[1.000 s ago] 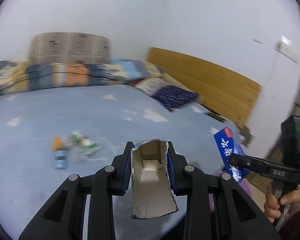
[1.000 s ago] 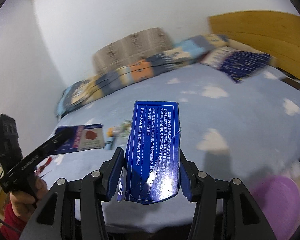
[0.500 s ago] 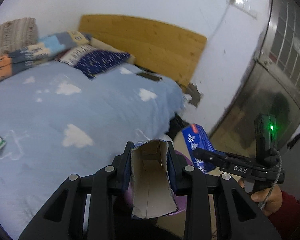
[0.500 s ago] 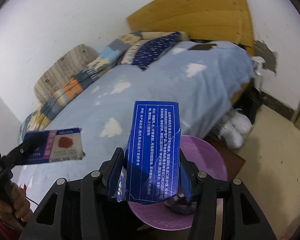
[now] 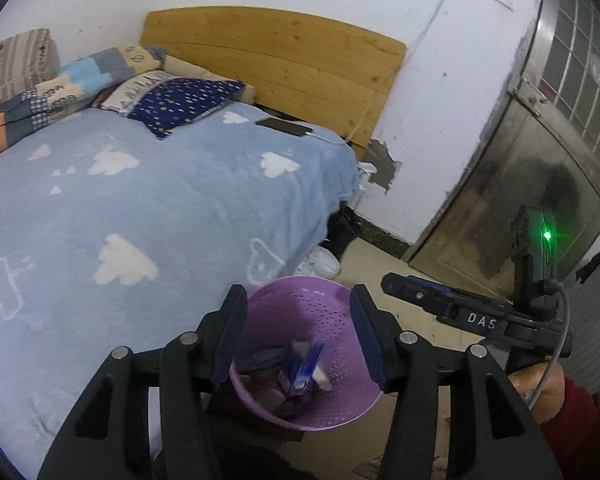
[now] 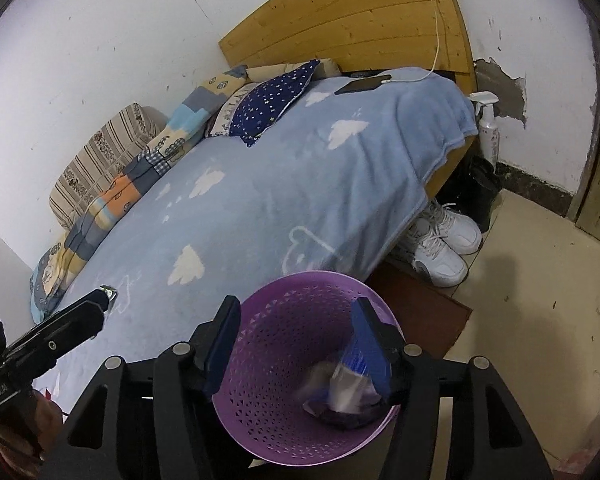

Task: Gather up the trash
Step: 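Move both grippers back over the remaining trash on the bed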

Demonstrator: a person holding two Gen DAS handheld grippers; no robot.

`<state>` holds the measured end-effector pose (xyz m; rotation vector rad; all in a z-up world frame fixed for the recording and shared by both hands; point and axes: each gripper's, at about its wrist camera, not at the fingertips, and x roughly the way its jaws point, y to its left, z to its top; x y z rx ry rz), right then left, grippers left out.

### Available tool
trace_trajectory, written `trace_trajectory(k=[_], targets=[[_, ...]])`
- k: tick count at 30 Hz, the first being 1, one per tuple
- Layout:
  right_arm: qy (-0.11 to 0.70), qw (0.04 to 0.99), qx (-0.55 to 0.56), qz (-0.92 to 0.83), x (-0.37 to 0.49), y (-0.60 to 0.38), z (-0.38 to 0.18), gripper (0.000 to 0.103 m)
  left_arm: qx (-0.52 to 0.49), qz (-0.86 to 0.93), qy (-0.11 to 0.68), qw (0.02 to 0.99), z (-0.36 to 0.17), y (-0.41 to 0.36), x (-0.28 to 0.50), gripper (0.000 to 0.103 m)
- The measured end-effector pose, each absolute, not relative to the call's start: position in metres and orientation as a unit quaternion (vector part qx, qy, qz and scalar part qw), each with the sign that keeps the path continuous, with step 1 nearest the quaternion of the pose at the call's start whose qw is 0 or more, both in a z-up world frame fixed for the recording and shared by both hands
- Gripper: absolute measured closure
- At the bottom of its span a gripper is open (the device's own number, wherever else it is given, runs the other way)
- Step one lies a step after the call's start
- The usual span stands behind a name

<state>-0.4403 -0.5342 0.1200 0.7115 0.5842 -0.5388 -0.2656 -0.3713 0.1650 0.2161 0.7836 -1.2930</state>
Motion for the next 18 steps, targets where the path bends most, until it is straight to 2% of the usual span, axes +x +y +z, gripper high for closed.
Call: trace_trajectory(k=[3,18], targets=[[0.276,0.867,0.340,-0.239,-0.431,-0.528,0.124,0.042,0.095,-0.565,0.341,0.745,0.170,-0.347,-0.254,0.043],[0.314,0.908,0.258,-0.101,-0.305,-0.432,0.156,0.042,0.039,-0.423,0.357,0.832,0.156,-0.190,-0.151,0.042]])
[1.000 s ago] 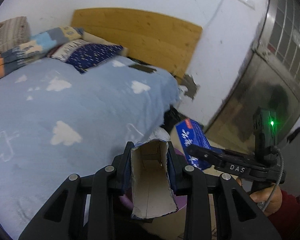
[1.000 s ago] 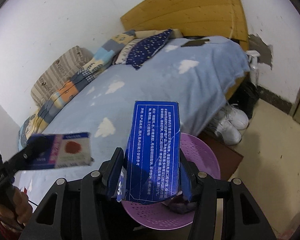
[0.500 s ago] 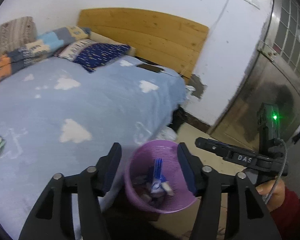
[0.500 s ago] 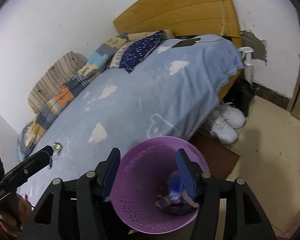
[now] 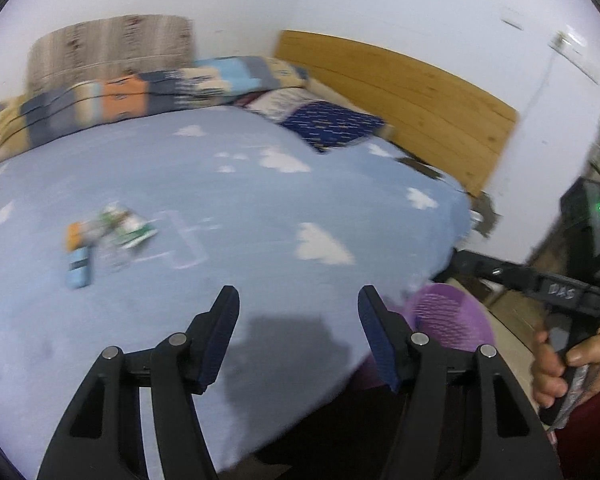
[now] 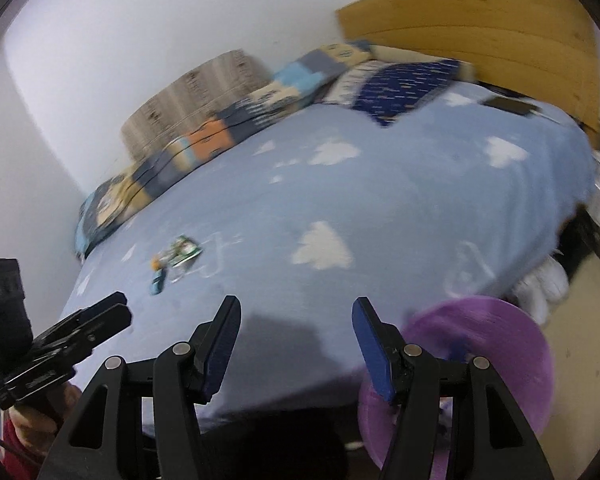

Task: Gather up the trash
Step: 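Move both grippers back over the remaining trash on the bed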

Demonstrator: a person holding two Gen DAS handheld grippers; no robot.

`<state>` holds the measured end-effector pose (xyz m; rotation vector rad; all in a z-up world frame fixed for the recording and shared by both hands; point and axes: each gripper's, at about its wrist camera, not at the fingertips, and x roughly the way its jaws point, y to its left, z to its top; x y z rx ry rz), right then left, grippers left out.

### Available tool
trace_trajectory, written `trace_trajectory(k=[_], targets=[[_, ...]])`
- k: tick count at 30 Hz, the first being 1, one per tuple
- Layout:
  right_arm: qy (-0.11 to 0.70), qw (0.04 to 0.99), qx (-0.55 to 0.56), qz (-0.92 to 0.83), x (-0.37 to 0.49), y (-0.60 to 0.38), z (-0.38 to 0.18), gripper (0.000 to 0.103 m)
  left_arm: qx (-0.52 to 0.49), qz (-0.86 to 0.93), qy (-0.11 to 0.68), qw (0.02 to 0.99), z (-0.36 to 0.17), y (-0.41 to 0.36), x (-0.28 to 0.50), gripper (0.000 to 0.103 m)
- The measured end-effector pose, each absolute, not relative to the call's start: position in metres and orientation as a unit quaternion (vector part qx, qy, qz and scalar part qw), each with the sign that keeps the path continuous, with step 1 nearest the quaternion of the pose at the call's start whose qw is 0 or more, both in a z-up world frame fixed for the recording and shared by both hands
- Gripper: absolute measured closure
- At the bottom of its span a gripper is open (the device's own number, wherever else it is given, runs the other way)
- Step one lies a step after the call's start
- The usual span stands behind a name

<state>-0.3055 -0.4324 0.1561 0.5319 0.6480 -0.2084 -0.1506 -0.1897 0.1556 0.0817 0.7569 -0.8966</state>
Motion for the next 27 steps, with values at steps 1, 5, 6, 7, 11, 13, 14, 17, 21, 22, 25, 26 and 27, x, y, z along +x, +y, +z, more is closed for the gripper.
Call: trace_trajectory(k=[1,5,6,7,11,13,14,17,21,22,25,26,27], targets=[[0.317,0.910,0.252,-0.091,-0.296,-0.425,0.157,0.042,0.034,-0.409,0.359,0.838,0.153,-0.177,-0.142,0.042],[0.332,0.913,0.232,-0.050,-0.253,-0.392,0.160,0.042,0.005,-0.345,0.384,0.857,0.139,-0.131,-0.101,0.042],[0.335,0.913,0.228,-0.043,-0.245,-0.387,0.160,0.042,-0.002,-0.329,0.389,0.860,0.135,-0.122,-0.090,0.042],[0.340,0.914,0.220,-0.031,-0.231,-0.376,0.159,0.042,-0.010,-0.314,0.394,0.864,0.131,-0.113,-0.078,0.042],[0.360,0.911,0.202,0.007,-0.186,-0.348,0.151,0.042,-0.040,-0.263,0.420,0.868,0.111,-0.084,-0.028,0.042],[0.375,0.907,0.190,0.025,-0.160,-0.336,0.146,0.042,-0.056,-0.246,0.435,0.864,0.099,-0.078,-0.001,0.042],[0.383,0.904,0.185,0.031,-0.144,-0.330,0.142,0.042,-0.060,-0.241,0.440,0.863,0.094,-0.078,0.008,0.042],[0.396,0.895,0.200,0.039,-0.112,-0.326,0.135,0.042,-0.060,-0.231,0.455,0.858,0.078,-0.086,0.039,0.042],[0.391,0.890,0.232,0.042,-0.087,-0.320,0.122,0.042,-0.017,-0.213,0.464,0.860,0.056,-0.107,0.068,0.042],[0.393,0.888,0.234,0.042,-0.085,-0.318,0.117,0.042,-0.009,-0.208,0.468,0.859,0.051,-0.111,0.074,0.042],[0.413,0.878,0.238,0.047,-0.078,-0.316,0.106,0.042,0.004,-0.188,0.478,0.858,0.033,-0.117,0.093,0.047],[0.410,0.879,0.238,0.046,-0.078,-0.318,0.106,0.042,0.004,-0.185,0.485,0.855,0.027,-0.119,0.097,0.058],[0.408,0.882,0.234,0.042,-0.078,-0.319,0.107,0.042,0.005,-0.182,0.492,0.851,0.021,-0.119,0.101,0.068]])
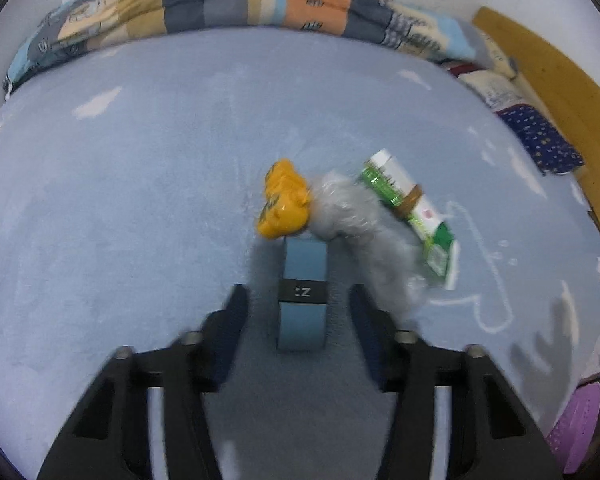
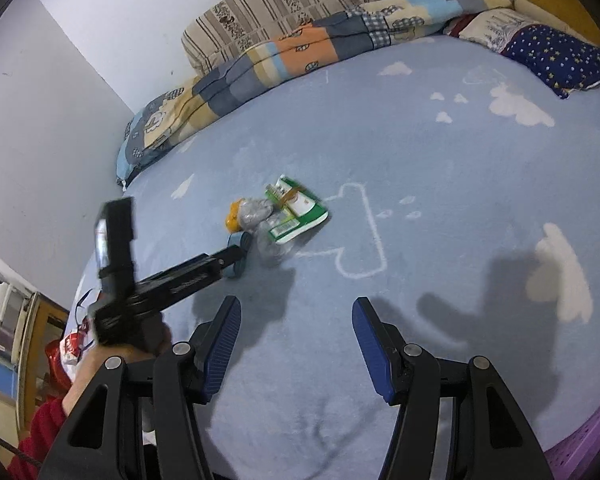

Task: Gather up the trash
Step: 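Move both grippers back over the remaining trash on the bed, then grasp the green-white taped box with the right gripper while left holds the light-blue box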

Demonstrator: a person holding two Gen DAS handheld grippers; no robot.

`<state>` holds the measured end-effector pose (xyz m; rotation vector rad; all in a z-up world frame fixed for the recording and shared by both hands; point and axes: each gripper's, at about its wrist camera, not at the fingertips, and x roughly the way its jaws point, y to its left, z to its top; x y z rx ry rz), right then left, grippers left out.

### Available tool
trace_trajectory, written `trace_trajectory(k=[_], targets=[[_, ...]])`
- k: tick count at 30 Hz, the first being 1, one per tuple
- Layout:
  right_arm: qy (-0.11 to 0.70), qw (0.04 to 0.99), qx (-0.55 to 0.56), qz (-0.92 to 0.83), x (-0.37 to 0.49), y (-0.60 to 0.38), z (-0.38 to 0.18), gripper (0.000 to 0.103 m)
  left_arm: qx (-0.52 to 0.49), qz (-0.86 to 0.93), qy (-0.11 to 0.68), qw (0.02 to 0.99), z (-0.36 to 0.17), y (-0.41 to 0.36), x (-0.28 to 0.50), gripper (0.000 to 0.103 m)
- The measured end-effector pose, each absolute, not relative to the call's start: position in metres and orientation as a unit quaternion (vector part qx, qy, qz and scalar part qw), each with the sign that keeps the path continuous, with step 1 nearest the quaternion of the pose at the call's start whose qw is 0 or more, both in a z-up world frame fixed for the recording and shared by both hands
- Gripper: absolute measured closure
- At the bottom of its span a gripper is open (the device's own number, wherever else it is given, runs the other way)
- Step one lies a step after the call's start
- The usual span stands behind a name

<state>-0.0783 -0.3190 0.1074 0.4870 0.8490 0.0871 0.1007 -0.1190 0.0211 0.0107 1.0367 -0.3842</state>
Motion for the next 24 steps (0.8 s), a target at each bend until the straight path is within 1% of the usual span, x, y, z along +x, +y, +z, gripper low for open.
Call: trace_trajectory(k=[3,6,12,17,24], targets=[[0.406,0.885,0.224,0.035,-0.075,-0.324,0.109,0.042,0.012,-0.182,0.491,0.852,0.017,-0.117,0.101,0.077],[0.414,0.880,0.227,0.040,-0.062,-0.327,0.108,0.042,0.014,-0.181,0.481,0.858,0.028,-0.110,0.092,0.077],[0.413,0.888,0.193,0.059,-0.011,-0.318,0.111,0.042,-0.011,-0.183,0.458,0.870,0.058,-0.080,0.077,0.077],[0.442,0.881,0.153,0.068,0.047,-0.303,0.088,0.042,-0.009,-0.180,0.435,0.882,0.078,-0.066,0.070,0.077],[0.471,0.877,0.057,0.072,0.107,-0.272,0.060,0.042,-0.029,-0.184,0.440,0.879,0.079,-0.063,0.078,0.077]])
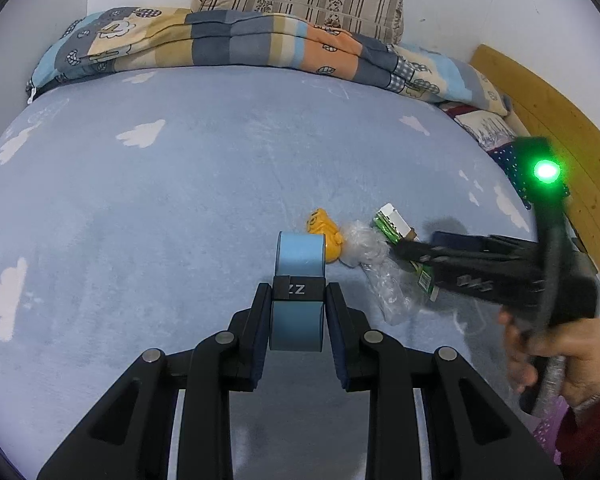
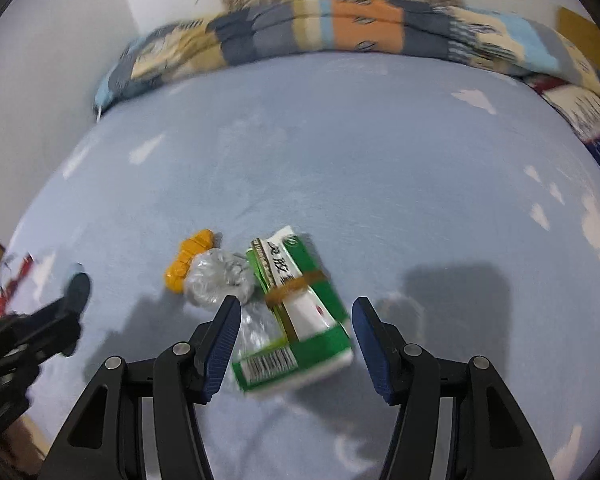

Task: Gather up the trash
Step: 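Grasp the green-white taped box with the right gripper while left holds the light-blue box, then lift the green-white box with the right gripper while left holds the light-blue box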

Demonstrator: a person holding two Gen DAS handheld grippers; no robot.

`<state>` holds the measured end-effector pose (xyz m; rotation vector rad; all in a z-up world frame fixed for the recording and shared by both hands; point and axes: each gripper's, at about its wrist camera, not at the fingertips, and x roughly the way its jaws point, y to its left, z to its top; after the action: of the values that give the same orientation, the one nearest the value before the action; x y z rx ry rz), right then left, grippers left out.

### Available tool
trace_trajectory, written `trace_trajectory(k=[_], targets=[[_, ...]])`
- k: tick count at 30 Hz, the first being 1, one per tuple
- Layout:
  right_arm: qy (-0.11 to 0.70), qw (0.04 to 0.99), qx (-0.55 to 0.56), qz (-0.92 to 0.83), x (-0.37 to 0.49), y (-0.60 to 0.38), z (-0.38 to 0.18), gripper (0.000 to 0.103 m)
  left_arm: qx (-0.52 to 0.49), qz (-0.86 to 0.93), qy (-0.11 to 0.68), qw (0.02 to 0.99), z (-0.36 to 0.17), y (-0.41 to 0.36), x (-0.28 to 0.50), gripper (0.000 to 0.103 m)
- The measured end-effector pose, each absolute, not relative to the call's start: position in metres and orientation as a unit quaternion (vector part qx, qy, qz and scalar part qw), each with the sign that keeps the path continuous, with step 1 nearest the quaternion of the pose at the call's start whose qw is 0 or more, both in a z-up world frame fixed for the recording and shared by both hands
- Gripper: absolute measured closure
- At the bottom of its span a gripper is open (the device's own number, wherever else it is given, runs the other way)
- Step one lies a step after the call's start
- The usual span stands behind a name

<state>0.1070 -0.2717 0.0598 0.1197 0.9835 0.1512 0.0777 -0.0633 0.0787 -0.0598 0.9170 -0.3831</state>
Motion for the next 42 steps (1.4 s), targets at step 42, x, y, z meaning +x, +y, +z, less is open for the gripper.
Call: trace_trajectory(k=[42], targets=[[0.355,0.925,0.124,0.050,-0.098,-0.257,0.131,0.051,0.034,-0.193,0.350,0.916,0.122,-0.067,-0.071,0.077]])
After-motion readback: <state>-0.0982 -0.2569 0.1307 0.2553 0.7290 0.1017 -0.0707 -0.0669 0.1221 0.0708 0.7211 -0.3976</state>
